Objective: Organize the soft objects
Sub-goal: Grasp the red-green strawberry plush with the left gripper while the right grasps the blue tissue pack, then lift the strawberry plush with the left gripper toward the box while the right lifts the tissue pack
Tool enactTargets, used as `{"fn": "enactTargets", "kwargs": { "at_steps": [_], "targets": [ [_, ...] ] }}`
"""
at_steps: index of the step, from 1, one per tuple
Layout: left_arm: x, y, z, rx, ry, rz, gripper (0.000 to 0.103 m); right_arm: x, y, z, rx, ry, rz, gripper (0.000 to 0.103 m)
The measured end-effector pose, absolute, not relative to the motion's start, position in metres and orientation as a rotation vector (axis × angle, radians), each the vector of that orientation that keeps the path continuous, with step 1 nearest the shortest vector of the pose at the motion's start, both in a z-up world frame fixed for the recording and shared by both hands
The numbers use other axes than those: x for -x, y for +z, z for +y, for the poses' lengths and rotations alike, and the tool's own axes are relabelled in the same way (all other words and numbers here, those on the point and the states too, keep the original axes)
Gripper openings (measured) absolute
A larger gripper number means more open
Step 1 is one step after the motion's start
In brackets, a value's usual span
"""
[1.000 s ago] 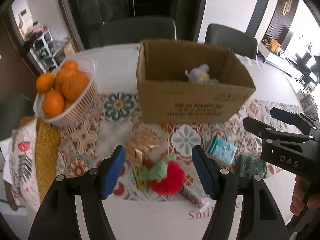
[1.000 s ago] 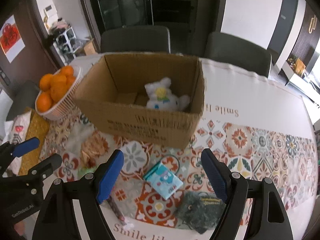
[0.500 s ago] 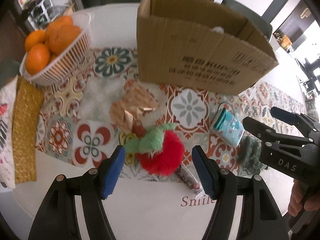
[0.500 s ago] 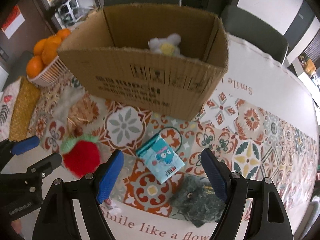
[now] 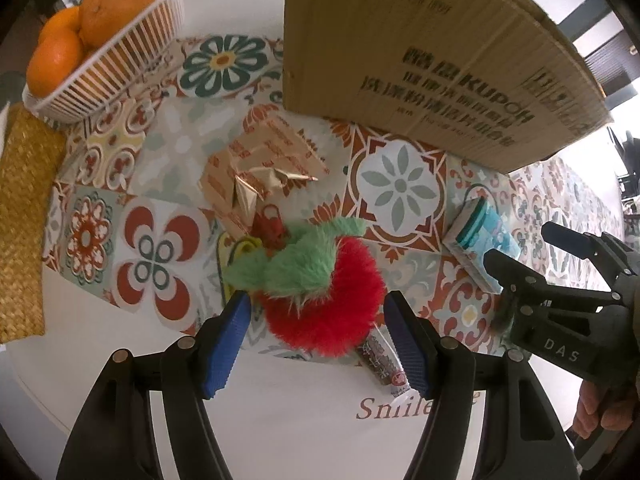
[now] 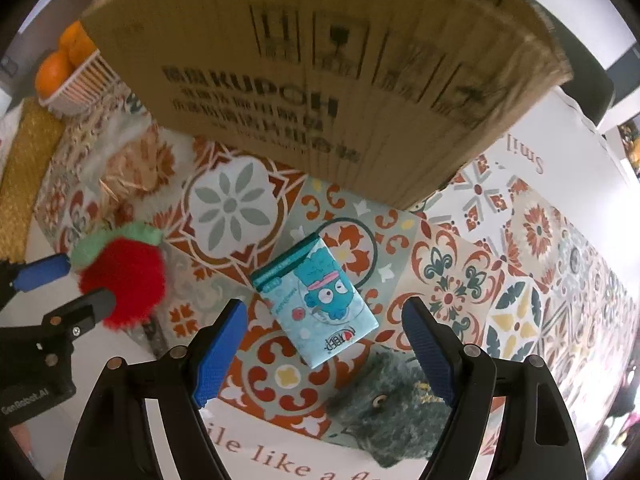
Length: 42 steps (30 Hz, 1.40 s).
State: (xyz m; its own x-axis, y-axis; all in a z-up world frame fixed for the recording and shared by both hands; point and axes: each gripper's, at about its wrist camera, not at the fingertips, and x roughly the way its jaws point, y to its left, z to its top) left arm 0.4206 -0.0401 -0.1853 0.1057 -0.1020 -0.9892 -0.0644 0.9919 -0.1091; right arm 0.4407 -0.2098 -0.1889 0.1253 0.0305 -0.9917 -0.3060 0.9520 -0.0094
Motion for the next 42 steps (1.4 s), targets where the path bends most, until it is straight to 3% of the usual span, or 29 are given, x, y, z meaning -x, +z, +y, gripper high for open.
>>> {"fn": "enactTargets", "kwargs": {
  "at_steps": [15,19,28,42],
  "targets": [
    [-0.436,-0.227,-0.044,0.204,-0.002,1.535,0.068,-0.457,-0.224,-0.206,0.246,0.291,1.471,0.080],
    [-0.442,-0.236,-0.044,0.204,0.004,1.546,0.060,-0.461,-0.234,-0.204,0.241,0.286,1.479,0.080],
    [-0.436,-0.250,-0.048,0.203,-0.030,1.550,0.041,-0.456,-0.240,-0.203,0.211,0.273,1.468,0.066],
    [-0.419,-0.222,-0.040,0.167,-0.147,1.486,0.039,-0.419,-0.195,-0.201,0.115,0.234,1.385,0.061]
  ]
}}
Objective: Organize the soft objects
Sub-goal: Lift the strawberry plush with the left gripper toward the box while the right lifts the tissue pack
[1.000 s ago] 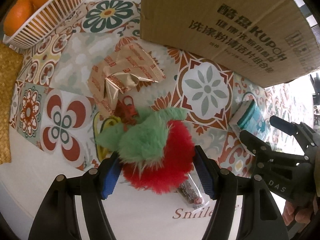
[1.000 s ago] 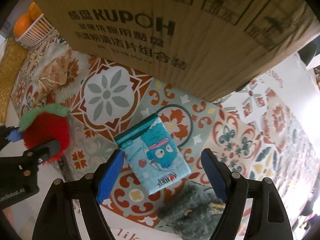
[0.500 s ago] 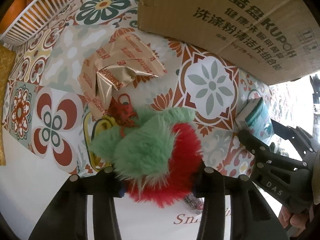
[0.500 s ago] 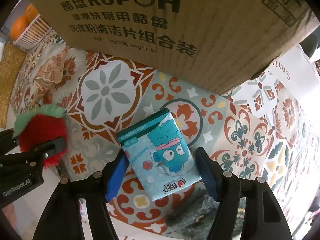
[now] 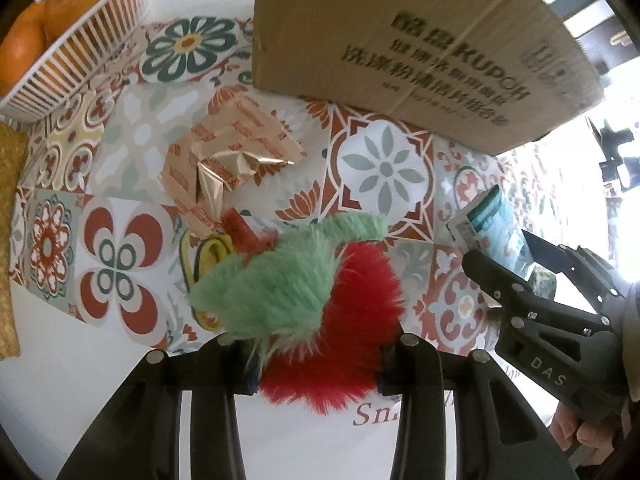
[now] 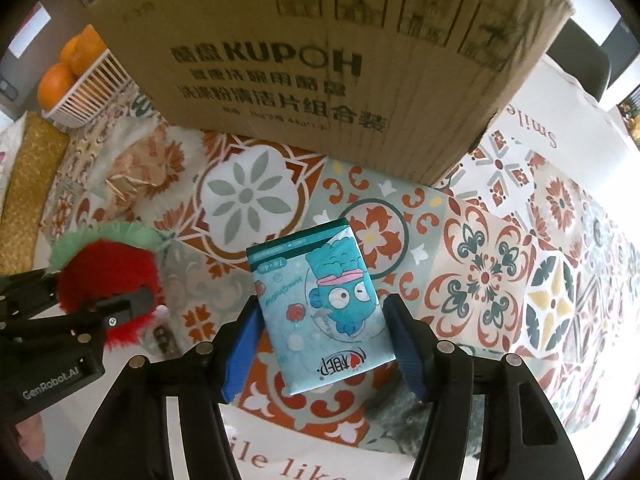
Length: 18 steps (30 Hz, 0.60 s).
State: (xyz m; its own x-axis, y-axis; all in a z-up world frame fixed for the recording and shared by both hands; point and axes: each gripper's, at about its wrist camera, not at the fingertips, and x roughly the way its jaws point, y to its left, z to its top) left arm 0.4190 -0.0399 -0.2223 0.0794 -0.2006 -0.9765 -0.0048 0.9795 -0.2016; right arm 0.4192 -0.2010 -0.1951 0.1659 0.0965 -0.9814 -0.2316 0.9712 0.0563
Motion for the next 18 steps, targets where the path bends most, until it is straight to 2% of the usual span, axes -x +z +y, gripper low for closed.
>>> {"fn": "enactTargets", "kwargs": {
  "at_steps": [18],
  "targets": [
    [-0.398,-0.143,-0.026,0.108,-0.274,1.363,0.039,-0.391,-0.126,-0.203,-0.006,0.176,1.230,0.061]
  ]
}}
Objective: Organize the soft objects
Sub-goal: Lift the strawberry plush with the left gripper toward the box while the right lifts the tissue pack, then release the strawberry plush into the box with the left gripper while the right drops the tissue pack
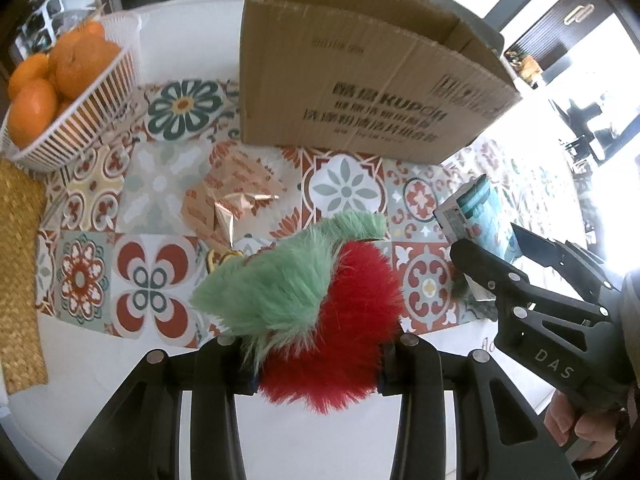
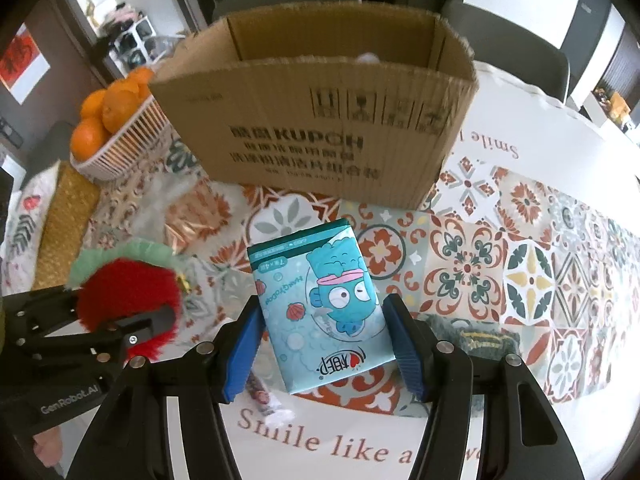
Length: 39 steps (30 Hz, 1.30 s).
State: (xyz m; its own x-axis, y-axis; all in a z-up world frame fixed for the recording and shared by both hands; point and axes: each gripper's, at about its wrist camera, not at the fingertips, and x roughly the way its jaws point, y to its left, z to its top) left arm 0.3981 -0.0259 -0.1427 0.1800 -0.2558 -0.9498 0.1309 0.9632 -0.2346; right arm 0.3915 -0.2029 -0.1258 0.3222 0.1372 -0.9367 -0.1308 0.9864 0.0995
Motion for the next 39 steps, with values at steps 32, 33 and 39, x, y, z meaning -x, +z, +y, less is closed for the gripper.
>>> {"fn": "enactTargets", "kwargs": {
  "at_steps": [32,33,39],
  "targets": [
    [-0.398,-0.009,-0.032,-0.001,-0.354,0.955,0.039,-0.367,-0.003,-0.205,-0.156,0.121,0.881,0.061],
    [-0.399,-0.006,-0.033,-0.004,-0.355,0.946,0.039,-0.369,0.001,-0.206,-0.160,0.123,0.873,0.061],
    [-0.410,0.010,-0.036,-0.017,-0.357,0.898,0.039,-0.380,0.013,-0.210,-0.173,0.128,0.845,0.061]
  ]
}}
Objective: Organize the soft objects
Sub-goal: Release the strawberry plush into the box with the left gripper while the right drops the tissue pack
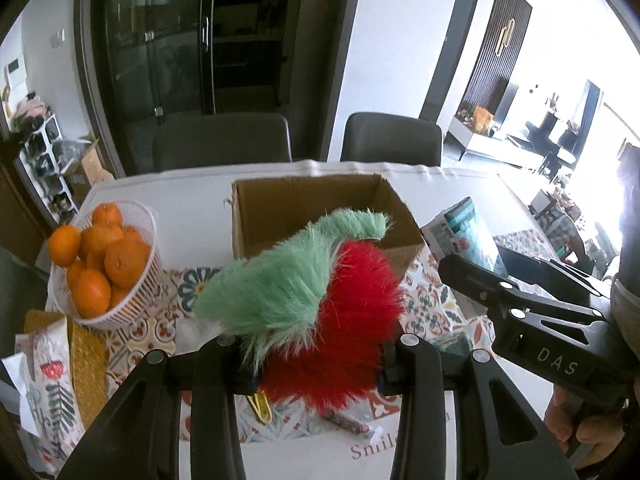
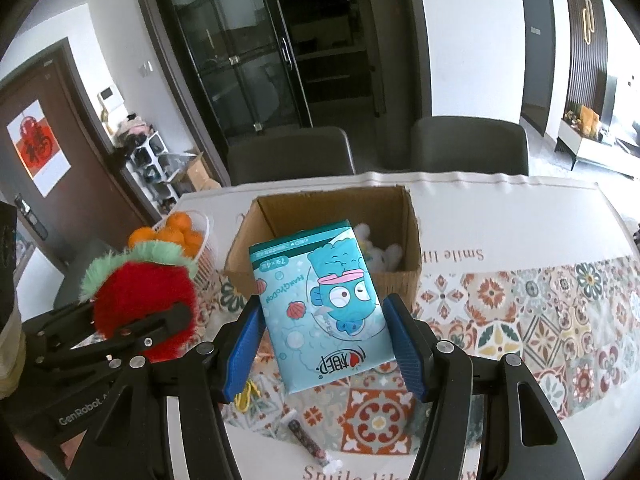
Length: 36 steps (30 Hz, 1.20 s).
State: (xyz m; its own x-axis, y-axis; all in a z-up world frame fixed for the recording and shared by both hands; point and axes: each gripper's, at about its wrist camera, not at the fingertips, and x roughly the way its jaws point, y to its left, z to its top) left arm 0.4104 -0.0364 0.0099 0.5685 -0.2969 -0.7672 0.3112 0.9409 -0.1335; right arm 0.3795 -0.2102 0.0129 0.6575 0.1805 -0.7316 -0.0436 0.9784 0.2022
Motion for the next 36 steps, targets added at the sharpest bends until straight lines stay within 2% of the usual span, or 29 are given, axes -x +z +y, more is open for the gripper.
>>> {"fn": "enactTargets", "kwargs": {
  "at_steps": [7,10,13,16,28,30,35,36],
  "targets": [
    [-0.425,0.021,-0.040,-0.030,-0.359,0.859,0.039,-0.395,0.021,-0.213,-0.173,0.134,0.824,0.060],
    [-0.432,0.021,-0.040,-0.029,-0.359,0.855,0.039,-0.403,0.023,-0.213,-0.172,0.130,0.816,0.054],
    [-0.444,0.019,-0.043,-0.029,-0.359,0.855,0.039,-0.419,0.020,-0.214,-0.179,0.144,0.815,0.036],
    [-0.471,0.014,-0.047,-0.026,-0.348,0.877,0.039,-0.459,0.006,-0.223,-0.213,0.150,0.863,0.027],
    [-0.551,-0.025,-0.069,-0.066,-0.343,1.037,0.041,-0.512,-0.025,-0.238,-0.200,0.093,0.973,0.027],
    [-0.556,-0.030,-0.073,-0.078,-0.338,1.053,0.043,-0.515,-0.028,-0.239,-0.206,0.095,0.982,0.027],
    [-0.565,-0.043,-0.079,-0.091,-0.311,1.081,0.059,-0.521,-0.034,-0.240,-0.200,0.083,1.006,0.027],
    [-0.565,-0.044,-0.079,-0.095,-0.305,1.080,0.059,-0.521,-0.035,-0.239,-0.197,0.080,1.010,0.027]
  ]
}}
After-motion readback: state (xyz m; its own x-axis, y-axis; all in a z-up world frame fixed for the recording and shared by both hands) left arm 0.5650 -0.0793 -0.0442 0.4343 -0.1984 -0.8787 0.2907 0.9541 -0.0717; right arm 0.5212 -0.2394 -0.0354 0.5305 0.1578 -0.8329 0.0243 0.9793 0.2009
